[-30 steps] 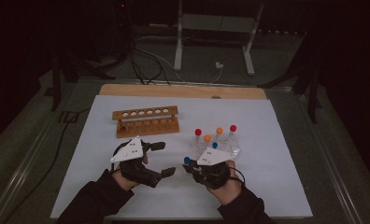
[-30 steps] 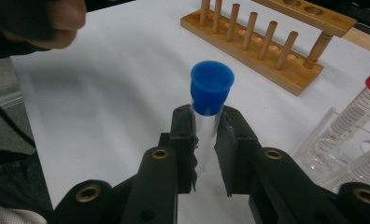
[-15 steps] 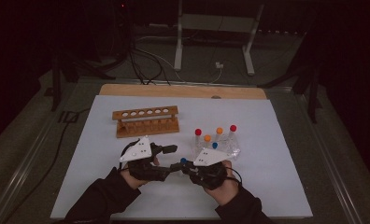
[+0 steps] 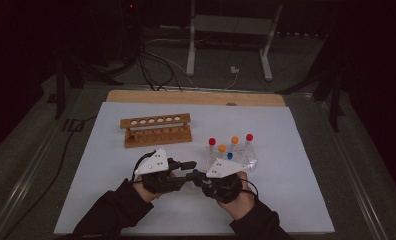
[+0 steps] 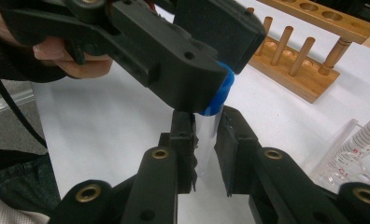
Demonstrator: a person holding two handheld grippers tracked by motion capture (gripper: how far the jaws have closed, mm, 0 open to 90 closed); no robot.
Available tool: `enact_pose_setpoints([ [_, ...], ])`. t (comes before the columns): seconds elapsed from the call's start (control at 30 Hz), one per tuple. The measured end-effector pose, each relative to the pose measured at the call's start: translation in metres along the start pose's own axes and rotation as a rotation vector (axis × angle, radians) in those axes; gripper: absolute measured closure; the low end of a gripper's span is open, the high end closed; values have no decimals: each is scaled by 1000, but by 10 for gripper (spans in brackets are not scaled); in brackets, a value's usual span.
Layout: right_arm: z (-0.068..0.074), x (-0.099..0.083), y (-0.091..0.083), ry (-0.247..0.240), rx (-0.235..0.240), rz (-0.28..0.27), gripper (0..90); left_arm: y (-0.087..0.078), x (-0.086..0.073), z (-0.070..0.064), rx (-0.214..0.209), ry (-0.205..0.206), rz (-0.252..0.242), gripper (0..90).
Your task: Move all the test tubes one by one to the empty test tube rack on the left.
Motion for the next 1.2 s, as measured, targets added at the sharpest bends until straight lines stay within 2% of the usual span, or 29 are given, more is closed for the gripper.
enact_pose_setpoints([
  [0.2,0,0,-1,-1,-3,-3,770,2,-1,0,-17,11,19,750],
  [0.6,-2,0,-2,12,5,-19,766,1,1,0,-16,47,11,778],
  [0.7,-1,0,-4,9,-4,-33,757,-1,3,0,-21,45,3,779],
  [0.77,-1,0,-5,14,-11,-41,698,-3,5,1,-13,47,4,779],
  [0.87,-4,-2,-10,20,-26,-55,660,-6,8,4,4,54,-2,779],
  [1.03,-6,-4,-17,32,-34,-90,588,-11,13,16,48,47,-7,780],
  [1.1,-6,-5,-19,38,-40,-104,532,-12,14,19,62,49,-9,780],
  [1.13,-7,-5,-20,39,-42,-110,491,-13,17,24,76,40,-13,780],
  [1.17,-7,-5,-20,39,-42,-110,491,-13,17,24,76,40,-13,780],
  [1.2,-7,-5,-21,51,-48,-118,404,-15,22,30,98,39,-15,780],
])
Point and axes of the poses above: each handheld gripper's, and its own axes: y roughly forward along the jaws, x roughly out of its top, z roughly to its left, the point moved 2 cm from there along y, roughly forward along the jaws, and after that the axes turned 8 degrees about -y, right-handed, at the moved point
